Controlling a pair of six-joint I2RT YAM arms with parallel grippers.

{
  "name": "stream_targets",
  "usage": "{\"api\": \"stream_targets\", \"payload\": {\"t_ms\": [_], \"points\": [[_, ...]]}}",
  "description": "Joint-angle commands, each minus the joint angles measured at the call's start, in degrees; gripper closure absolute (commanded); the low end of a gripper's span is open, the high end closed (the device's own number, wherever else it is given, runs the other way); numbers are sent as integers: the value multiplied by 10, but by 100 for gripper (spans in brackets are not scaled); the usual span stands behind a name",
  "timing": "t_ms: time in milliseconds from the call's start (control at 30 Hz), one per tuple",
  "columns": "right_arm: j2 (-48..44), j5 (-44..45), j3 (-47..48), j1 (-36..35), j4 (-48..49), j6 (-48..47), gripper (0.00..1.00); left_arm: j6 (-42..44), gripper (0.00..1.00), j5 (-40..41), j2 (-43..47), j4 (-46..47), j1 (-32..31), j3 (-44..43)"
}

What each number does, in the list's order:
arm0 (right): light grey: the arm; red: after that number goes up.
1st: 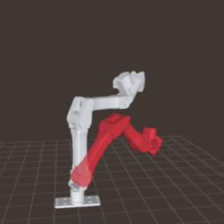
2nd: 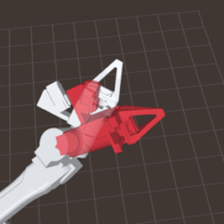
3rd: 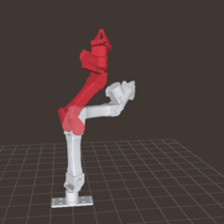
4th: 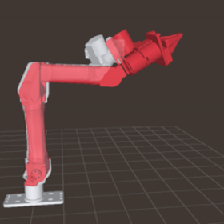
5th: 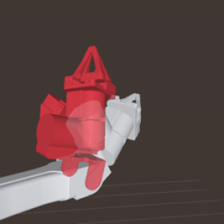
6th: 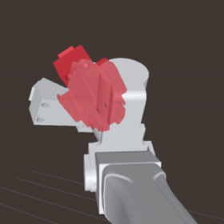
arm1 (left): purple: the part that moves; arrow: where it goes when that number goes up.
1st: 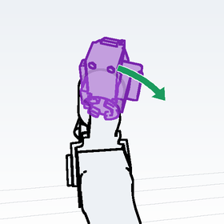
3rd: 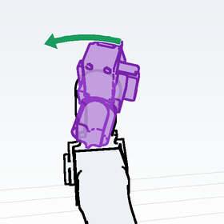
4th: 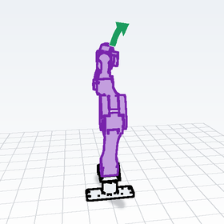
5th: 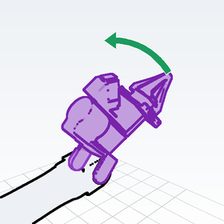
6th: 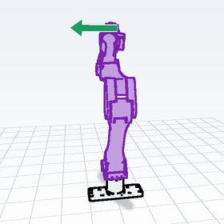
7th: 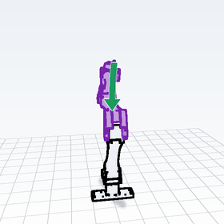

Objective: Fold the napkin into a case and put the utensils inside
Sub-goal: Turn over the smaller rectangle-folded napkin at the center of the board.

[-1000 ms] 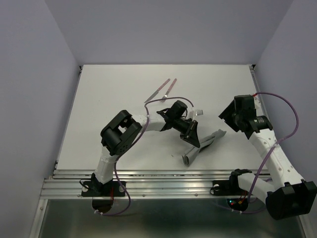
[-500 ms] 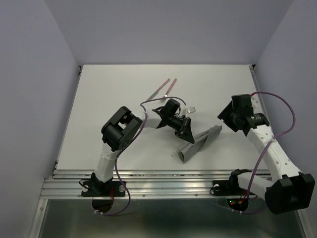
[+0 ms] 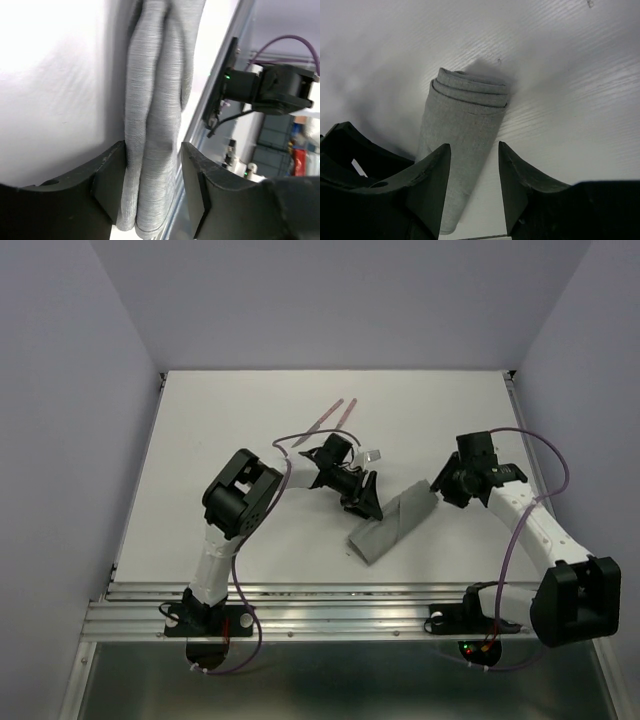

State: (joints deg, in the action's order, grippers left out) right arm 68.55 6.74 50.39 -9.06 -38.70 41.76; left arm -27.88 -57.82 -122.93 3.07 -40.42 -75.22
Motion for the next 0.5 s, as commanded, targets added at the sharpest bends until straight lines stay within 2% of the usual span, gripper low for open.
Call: {"api": "stream_targets", "payload": {"t_ms": [0,133,300,400,467], "points": [[18,-56,-4,1,55,-26,57,76,39,59,23,-104,9,-53],[44,-80,2,1,70,-33,68,115,37,134,55,-188,12,-82],[76,-108,17,1,97,-36,80,117,38,244,111,-233,13,-94],[95,-119,28,1,117,-34,83,102,51,270,152,-228,13,-68],[119,-121,31,1,126,-30,85,84,75,271,176,-212,12,-32]]}}
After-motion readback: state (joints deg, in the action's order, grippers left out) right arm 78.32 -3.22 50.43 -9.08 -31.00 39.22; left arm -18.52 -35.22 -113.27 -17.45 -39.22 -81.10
